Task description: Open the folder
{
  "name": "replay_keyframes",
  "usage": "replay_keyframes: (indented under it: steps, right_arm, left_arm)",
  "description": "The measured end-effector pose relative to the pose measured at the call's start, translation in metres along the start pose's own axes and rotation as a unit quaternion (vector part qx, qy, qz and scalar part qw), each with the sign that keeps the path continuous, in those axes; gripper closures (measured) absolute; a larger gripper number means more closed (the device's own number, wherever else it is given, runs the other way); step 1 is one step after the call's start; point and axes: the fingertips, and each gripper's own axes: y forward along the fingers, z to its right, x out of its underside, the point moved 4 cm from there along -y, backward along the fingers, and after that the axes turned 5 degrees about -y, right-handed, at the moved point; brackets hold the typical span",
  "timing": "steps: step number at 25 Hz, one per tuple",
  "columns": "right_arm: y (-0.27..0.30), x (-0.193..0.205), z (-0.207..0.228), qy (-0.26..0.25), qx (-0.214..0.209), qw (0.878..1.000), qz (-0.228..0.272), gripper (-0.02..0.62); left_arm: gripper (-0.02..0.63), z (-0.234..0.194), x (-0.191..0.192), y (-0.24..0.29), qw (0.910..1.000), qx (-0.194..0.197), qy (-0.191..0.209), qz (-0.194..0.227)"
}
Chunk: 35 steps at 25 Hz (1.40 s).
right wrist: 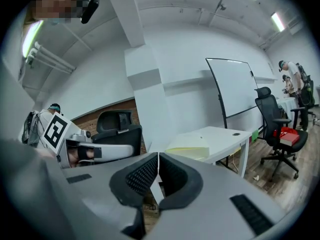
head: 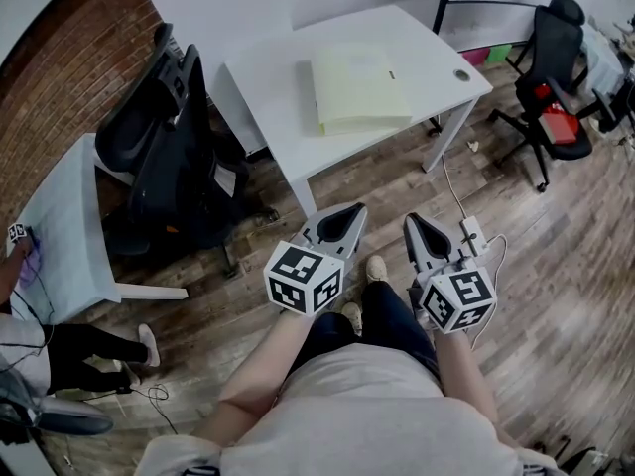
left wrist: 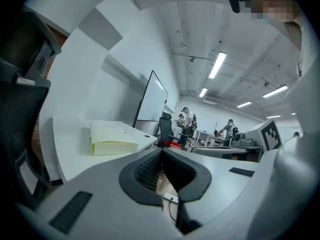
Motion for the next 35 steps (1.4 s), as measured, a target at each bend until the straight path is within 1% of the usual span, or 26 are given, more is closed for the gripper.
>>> replay_keyframes:
  steps: [10, 18, 25, 32, 35]
  right_arm:
    - [0.044, -0.011, 0.038, 0.003, -0.004, 1.0, -0.003, 0.572]
    - [0.095, -0.024, 0.075, 0.0, -0.016, 1.0, -0.012, 0.572]
    - [0.144, -0.044, 0.12, -0.004, -0.02, 1.0, -0.013, 0.572]
    - [0.183, -0.055, 0.159, -0.008, -0.032, 0.999, -0.02, 0.572]
    - [0.197, -0.06, 0.179, -0.005, -0.037, 0.999, -0.021, 0.572]
  left_arm:
    - [0.588, -0.027, -0.014, 0.043, 0.9999, 0.0, 0.0, -0.011]
    - [0.588, -0.059, -0.037, 0.086, 0.9999, -0.006, -0.003, -0.012]
    - [0.588, -0.085, -0.065, 0.135, 0.9999, 0.0, -0.008, -0.007]
    - [0.588, -0.108, -0.081, 0.184, 0.9998, -0.013, -0.005, -0.013]
    - [0.588, -0.115, -0.09, 0.204, 0.9997, -0.018, -0.01, -0.013]
